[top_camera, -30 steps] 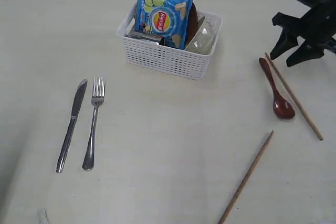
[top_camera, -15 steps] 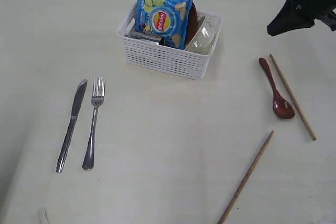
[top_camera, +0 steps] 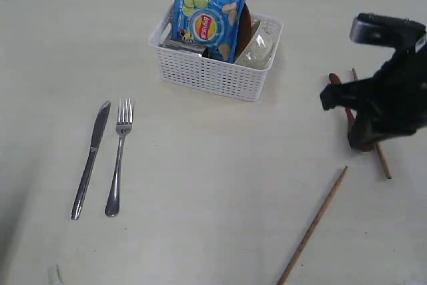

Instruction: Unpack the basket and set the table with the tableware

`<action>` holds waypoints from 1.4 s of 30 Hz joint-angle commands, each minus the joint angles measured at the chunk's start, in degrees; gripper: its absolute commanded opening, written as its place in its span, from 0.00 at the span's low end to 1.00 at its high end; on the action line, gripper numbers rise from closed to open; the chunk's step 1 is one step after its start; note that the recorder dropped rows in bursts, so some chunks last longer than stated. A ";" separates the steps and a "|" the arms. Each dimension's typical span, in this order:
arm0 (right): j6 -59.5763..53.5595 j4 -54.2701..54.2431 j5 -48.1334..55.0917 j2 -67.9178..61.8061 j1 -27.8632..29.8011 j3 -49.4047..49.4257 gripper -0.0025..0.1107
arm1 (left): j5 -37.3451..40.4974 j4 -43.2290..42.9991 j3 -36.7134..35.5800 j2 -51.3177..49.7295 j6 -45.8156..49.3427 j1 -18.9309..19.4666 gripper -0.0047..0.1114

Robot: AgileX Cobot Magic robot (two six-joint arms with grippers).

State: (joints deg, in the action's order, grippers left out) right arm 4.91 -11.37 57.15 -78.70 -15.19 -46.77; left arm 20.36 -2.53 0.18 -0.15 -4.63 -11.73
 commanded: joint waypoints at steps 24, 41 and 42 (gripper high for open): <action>28.99 6.56 -15.75 4.27 -12.44 15.78 0.02 | -0.61 -0.47 -0.18 0.15 -0.24 -0.29 0.04; 39.04 12.54 -22.41 -7.12 -12.44 15.78 0.31 | -0.61 -0.47 -0.18 0.15 -0.24 -0.29 0.04; 39.17 12.54 -23.23 -8.06 -12.44 15.78 0.31 | -0.61 -0.47 -0.18 0.15 -0.24 -0.29 0.04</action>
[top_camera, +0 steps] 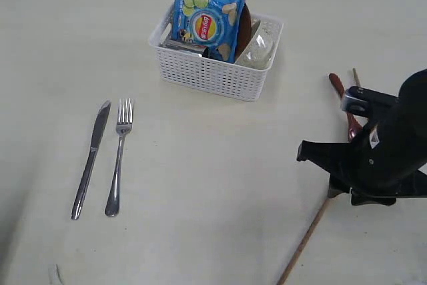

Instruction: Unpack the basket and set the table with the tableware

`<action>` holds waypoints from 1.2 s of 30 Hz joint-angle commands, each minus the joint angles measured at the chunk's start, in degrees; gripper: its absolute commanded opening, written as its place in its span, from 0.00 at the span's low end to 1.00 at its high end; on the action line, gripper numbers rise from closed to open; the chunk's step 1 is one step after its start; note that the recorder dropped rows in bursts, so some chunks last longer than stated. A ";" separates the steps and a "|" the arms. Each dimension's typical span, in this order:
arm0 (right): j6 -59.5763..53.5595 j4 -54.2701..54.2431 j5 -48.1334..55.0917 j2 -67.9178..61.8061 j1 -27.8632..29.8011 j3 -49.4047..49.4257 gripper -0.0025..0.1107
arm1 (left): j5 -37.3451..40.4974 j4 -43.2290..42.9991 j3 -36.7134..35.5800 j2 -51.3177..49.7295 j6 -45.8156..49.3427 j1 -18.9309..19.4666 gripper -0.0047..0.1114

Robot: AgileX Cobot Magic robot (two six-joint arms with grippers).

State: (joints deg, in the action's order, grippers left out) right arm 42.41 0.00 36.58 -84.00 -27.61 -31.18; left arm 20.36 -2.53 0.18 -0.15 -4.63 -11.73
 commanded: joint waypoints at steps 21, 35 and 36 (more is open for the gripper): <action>-14.15 0.66 -3.53 -12.07 0.19 -10.44 0.02 | -0.61 -0.47 -0.18 0.15 -0.24 -0.29 0.04; -21.47 11.60 15.79 -17.20 11.54 -40.07 0.02 | -0.61 -0.47 -0.18 0.15 -0.24 -0.29 0.04; -22.33 11.46 15.94 -17.94 12.33 -40.60 0.02 | -0.61 -0.47 -0.18 0.15 -0.24 -0.29 0.04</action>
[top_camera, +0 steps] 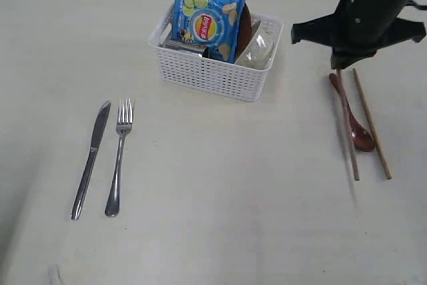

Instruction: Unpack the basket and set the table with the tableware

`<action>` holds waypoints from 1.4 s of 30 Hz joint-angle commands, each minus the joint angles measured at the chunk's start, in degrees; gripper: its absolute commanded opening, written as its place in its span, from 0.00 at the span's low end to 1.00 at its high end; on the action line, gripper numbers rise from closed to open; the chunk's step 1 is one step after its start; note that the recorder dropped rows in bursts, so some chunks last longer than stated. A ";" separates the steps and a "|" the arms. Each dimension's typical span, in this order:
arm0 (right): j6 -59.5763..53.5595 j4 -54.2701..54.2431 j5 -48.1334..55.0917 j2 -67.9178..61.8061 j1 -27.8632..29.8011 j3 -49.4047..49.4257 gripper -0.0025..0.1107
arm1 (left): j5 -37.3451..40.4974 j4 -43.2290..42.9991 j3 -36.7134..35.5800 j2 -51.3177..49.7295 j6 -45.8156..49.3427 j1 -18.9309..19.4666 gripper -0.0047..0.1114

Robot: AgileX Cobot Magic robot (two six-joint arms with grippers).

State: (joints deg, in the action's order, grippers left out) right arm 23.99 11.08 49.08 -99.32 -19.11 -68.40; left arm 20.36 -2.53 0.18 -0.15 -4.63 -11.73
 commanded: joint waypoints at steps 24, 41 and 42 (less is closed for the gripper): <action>-9.84 -3.10 -4.64 -15.88 6.67 -4.85 0.02 | -0.61 -0.47 -0.18 0.15 -0.24 -0.29 0.04; -10.08 -2.99 -3.61 -15.88 7.02 -4.85 0.02 | -0.61 -0.47 -0.18 0.15 -0.24 -0.29 0.04; -10.33 -2.99 -3.61 -15.88 7.02 -4.85 0.02 | -0.61 -0.47 -0.18 0.15 -0.24 -0.29 0.04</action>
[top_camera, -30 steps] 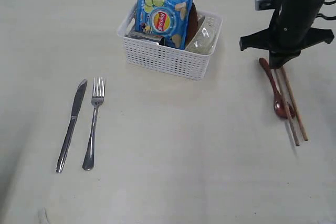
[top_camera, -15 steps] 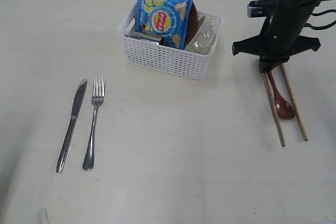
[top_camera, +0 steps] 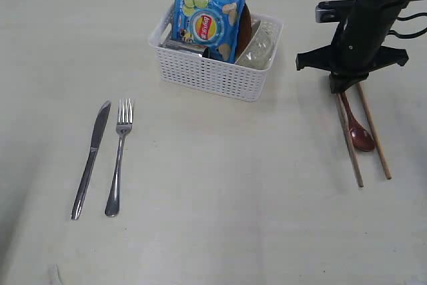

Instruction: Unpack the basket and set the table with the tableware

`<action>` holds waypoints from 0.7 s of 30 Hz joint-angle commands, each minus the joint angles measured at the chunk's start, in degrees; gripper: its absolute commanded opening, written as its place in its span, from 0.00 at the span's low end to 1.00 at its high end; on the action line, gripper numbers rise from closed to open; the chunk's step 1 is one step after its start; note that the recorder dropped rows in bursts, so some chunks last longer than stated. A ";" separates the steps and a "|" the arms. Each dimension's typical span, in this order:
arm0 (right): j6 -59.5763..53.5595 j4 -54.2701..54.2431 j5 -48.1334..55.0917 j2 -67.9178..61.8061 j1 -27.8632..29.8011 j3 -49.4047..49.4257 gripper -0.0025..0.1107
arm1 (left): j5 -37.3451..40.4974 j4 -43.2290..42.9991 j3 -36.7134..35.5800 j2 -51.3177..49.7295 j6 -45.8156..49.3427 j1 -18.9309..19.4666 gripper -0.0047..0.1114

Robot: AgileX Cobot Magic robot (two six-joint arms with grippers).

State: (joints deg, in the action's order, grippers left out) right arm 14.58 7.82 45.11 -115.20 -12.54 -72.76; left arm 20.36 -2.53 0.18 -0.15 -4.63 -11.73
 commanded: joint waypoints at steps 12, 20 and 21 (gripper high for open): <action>-1.56 0.26 0.25 0.00 0.44 -0.49 0.07 | -0.61 -0.47 -0.18 0.15 -0.24 -0.29 0.04; -1.76 0.26 0.14 0.00 0.44 -0.49 0.36 | -0.61 -0.47 -0.18 0.15 -0.24 -0.29 0.04; -1.76 0.26 -0.02 0.11 0.44 -0.49 0.36 | -0.61 -0.47 -0.18 0.15 -0.24 -0.29 0.04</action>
State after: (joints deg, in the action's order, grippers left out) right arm 13.33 7.82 45.11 -115.20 -12.54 -72.76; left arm 20.36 -2.53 0.18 -0.15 -4.63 -11.73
